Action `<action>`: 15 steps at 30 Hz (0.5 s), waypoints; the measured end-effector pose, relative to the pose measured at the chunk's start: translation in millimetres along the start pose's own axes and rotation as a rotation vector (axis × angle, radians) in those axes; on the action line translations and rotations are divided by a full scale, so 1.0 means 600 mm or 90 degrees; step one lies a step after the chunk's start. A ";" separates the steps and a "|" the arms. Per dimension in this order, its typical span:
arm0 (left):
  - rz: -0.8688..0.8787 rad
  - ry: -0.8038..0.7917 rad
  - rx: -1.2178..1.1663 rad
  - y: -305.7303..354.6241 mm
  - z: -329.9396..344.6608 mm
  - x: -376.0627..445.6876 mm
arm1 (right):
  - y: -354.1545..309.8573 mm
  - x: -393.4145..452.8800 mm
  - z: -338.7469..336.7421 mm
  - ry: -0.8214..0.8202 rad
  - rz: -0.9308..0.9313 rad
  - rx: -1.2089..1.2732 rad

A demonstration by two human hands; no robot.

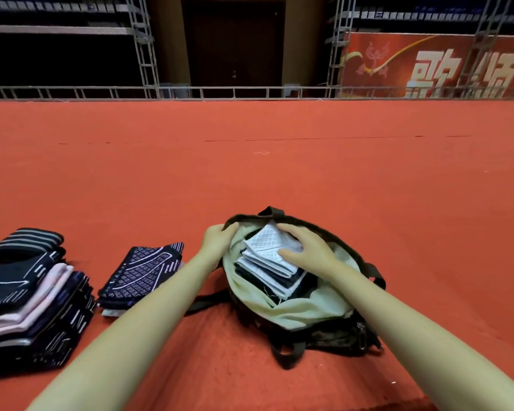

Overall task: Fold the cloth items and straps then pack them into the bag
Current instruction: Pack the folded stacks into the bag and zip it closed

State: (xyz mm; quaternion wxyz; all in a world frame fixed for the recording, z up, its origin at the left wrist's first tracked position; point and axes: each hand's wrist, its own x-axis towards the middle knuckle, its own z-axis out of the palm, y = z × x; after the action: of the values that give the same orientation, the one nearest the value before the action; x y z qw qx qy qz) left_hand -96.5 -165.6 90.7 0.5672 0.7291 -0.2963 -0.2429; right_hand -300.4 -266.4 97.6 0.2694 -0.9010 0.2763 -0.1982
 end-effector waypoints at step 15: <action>0.216 0.031 0.159 0.073 0.022 0.037 | -0.041 0.000 0.057 -0.045 0.171 -0.152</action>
State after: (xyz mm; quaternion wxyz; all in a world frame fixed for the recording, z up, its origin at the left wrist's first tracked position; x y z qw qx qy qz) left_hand -96.6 -198.2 129.7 0.5123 0.7388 -0.4288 -0.0881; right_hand -273.4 -236.0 85.8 0.1944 -0.8880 0.4059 -0.0948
